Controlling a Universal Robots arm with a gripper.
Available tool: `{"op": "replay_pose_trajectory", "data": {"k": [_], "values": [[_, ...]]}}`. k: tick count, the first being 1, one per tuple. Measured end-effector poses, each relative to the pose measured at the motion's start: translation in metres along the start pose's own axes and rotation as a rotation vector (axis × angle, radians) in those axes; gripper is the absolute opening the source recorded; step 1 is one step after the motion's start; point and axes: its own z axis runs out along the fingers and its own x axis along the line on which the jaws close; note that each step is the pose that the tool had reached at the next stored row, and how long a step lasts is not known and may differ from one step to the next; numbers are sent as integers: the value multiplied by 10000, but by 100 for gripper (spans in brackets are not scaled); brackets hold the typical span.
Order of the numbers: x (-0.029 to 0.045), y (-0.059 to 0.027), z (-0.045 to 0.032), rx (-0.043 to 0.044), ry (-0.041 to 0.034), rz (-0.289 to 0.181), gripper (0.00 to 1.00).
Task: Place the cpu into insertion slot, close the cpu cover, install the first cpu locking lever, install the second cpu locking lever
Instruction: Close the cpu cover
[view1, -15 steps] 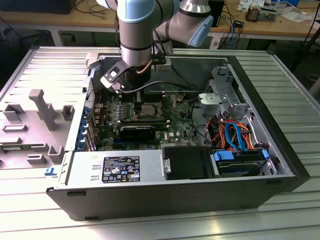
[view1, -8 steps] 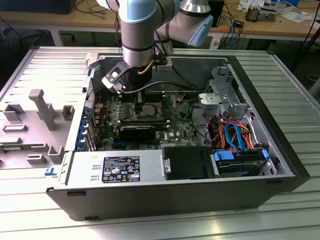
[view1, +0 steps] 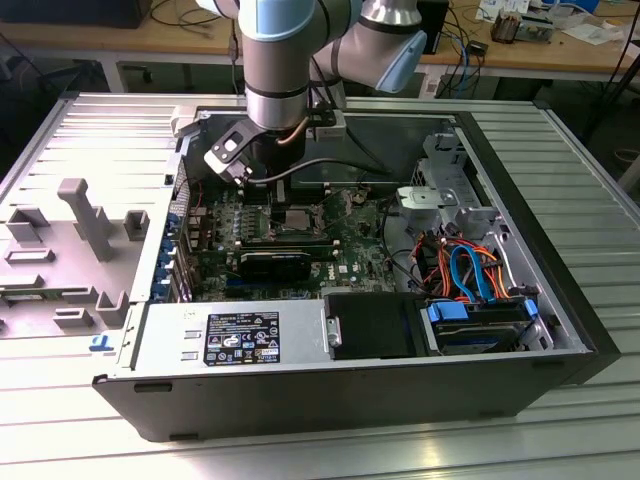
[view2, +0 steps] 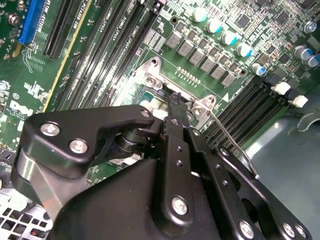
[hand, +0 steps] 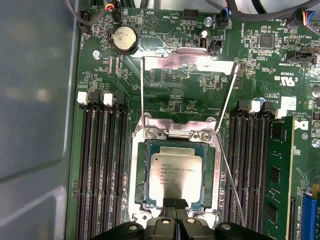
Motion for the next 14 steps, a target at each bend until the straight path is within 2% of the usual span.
{"op": "replay_pose_trajectory", "data": {"k": [4,10,14], "values": [[-3,59,5,0,-1,0,11],[-49,58,13,-11,-43,0,11],[-53,58,59,-5,-84,3,11]]}}
